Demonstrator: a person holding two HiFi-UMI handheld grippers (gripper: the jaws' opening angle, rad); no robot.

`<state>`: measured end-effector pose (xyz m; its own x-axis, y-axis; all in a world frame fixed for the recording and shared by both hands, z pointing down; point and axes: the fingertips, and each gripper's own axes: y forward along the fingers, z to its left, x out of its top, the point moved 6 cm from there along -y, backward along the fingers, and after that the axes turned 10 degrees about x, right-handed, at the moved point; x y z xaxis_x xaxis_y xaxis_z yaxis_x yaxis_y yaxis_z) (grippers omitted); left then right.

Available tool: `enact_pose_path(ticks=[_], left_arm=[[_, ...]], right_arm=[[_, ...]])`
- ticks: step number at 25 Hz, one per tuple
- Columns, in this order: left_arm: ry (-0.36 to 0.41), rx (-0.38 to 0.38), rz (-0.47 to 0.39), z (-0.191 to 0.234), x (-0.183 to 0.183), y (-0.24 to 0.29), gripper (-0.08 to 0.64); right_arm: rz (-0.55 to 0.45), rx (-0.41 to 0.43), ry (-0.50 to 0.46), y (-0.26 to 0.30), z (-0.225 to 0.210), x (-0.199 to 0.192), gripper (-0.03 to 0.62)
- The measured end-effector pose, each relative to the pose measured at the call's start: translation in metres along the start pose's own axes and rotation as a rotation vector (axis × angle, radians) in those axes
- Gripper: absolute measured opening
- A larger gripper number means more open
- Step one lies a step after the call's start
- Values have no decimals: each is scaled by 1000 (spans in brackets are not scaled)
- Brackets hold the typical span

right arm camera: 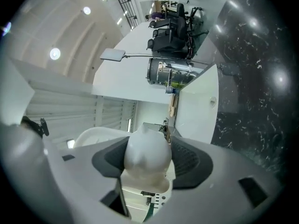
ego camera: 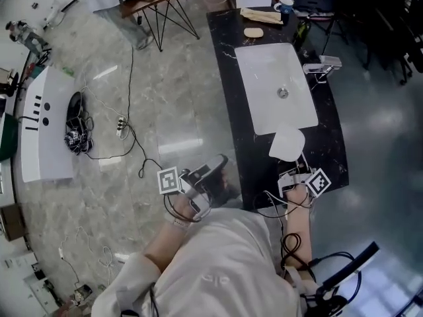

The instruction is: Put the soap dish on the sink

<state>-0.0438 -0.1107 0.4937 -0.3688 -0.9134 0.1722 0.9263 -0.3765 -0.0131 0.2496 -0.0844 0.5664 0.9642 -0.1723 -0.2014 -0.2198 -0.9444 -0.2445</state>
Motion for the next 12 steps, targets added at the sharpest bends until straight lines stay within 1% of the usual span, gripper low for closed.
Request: enact_pose_path(ticks=[3, 7, 10, 12], left_arm=[[-9, -1, -39, 0, 5, -9, 141], [-10, -3, -82, 1, 10, -19, 141], [-15, 1, -116, 5, 14, -30, 140], [-21, 6, -135, 7, 15, -36, 140]], right_arm=[[52, -47, -52, 10, -7, -4, 275], [155, -121, -155, 23, -19, -14, 275], [229, -158, -220, 32, -31, -24, 275], [272, -209, -259, 34, -38, -30, 275]])
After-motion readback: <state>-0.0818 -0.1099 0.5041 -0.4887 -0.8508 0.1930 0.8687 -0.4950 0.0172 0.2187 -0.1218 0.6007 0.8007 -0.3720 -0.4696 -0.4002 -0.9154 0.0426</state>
